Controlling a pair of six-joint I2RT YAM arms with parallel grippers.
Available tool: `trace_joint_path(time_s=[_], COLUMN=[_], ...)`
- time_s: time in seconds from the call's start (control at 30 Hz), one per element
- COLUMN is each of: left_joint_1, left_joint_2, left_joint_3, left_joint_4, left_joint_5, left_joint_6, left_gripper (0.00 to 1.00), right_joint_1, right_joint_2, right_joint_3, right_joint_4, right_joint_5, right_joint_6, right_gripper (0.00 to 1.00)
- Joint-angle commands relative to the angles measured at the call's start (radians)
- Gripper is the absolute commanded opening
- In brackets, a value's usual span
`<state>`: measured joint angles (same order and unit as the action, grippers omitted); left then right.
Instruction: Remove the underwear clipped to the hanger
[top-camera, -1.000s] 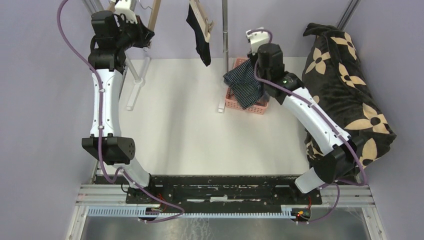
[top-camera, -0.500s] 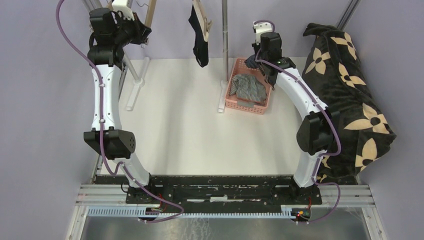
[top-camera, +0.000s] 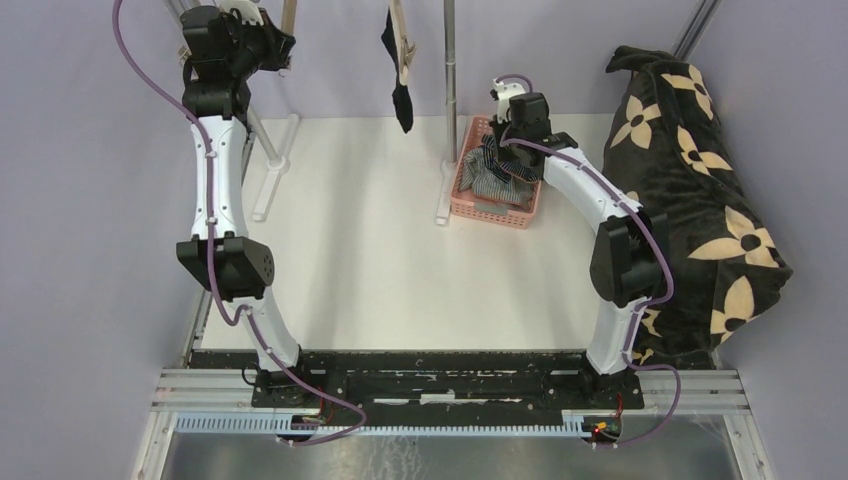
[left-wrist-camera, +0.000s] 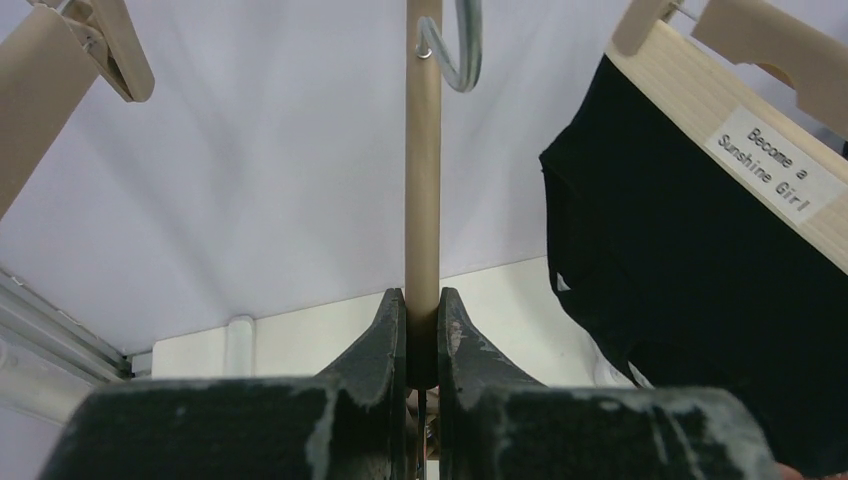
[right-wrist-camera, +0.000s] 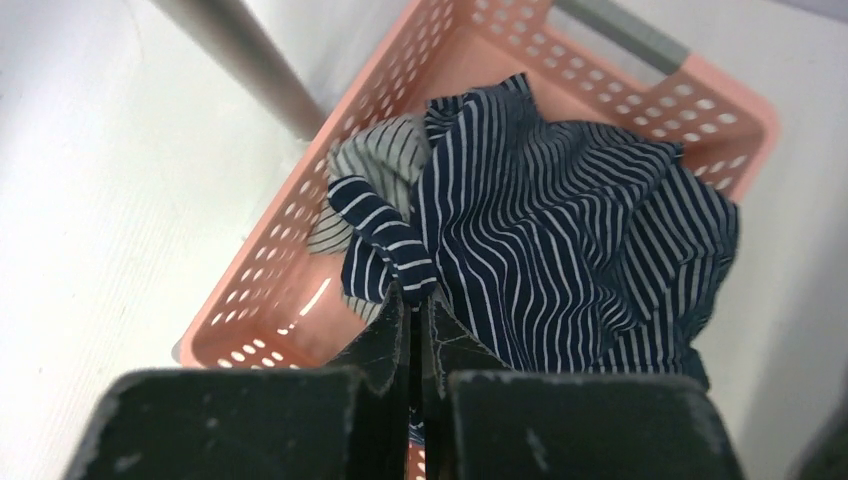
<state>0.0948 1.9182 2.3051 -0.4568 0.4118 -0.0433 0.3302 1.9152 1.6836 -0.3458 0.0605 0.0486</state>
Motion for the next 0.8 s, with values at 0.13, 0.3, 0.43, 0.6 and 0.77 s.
trace_joint_path(time_s=[0.13, 0.3, 0.43, 0.6, 0.77], left_joint_1=[0.012, 0.014, 0.017, 0.019, 0.021], left_joint_2=[0.029, 0.039, 0.043, 0.050, 0.062], left_joint_3=[0.049, 0.050, 0.052, 0.054, 0.056], left_joint_4=[0.109, 0.123, 0.134, 0.145, 0.161], left_joint_5=[-0.016, -0.019, -0.016, -0.017, -0.019], left_joint_6=[-0.060, -0.069, -0.078, -0.089, -0.104], left_gripper=[0.03, 0.03, 0.03, 0.03, 0.03], right_joint_1=[0.009, 0.016, 0.032, 0.032, 0.031], right_joint_2=[-0.162, -0.242, -0.274, -0.224, -0.133], right_joint_3=[0.030, 0.098, 0.089, 0.034, 0.027], right_joint_4=[0.023, -0.021, -0.009, 0.022, 0.019], right_joint_5=[-0.083, -0.140, -0.156, -0.106, -0.083], right_joint_6=[-0.044, -0.058, -0.049, -0.049, -0.036], right_gripper=[0.01, 0.01, 0.01, 0.01, 0.01])
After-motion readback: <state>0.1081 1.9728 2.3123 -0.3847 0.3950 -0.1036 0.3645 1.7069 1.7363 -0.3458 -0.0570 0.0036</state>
